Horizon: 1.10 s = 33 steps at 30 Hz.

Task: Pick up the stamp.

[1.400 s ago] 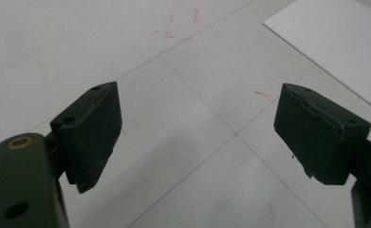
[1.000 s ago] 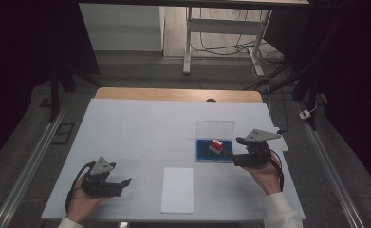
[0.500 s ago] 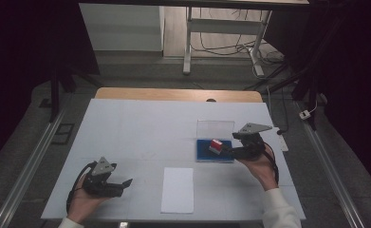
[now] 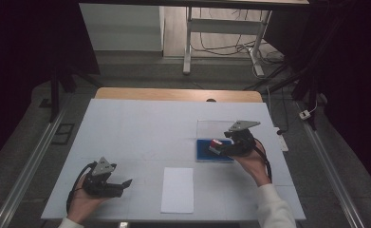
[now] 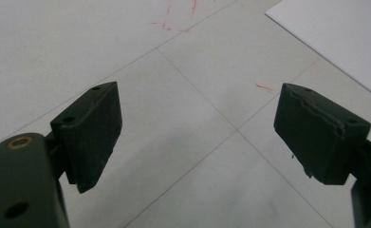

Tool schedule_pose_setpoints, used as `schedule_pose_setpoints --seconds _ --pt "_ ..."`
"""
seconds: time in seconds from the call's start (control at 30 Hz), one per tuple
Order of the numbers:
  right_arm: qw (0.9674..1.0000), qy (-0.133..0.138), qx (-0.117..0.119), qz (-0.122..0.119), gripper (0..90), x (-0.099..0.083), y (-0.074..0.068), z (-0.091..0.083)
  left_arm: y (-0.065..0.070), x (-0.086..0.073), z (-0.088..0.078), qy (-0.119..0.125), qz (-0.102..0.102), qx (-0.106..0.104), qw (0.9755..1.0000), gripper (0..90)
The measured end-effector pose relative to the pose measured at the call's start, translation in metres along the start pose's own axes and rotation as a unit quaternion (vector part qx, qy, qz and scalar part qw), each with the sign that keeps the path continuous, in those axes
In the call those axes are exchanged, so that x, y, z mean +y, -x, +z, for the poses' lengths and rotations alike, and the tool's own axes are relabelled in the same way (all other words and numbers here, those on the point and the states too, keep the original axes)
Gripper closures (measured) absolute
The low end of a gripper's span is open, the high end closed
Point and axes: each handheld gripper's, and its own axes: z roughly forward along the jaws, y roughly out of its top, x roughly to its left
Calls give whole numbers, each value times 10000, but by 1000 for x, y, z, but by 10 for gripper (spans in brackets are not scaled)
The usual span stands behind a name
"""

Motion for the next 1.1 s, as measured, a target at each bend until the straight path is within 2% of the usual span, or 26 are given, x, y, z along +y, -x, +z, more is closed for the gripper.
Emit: schedule_pose_setpoints --seconds 0.33,0.57,0.77,0.83,1.1 --pt "9999 -153 49 -37 385 -2 2 12 0 -1 0 -9 -14 7 10000 168" --pt "9997 -176 178 -32 510 -3 4 17 0 -1 1 -23 -16 10 10000 168" --pt "9991 -291 251 -183 623 -2 2 21 0 -1 1 -18 -17 10 10000 168" --pt "9990 -322 207 -227 649 -2 1 21 0 -1 1 -20 -18 11 10000 168" --pt "9988 -329 277 -222 686 -1 2 20 0 -1 1 -22 -2 19 10000 172"
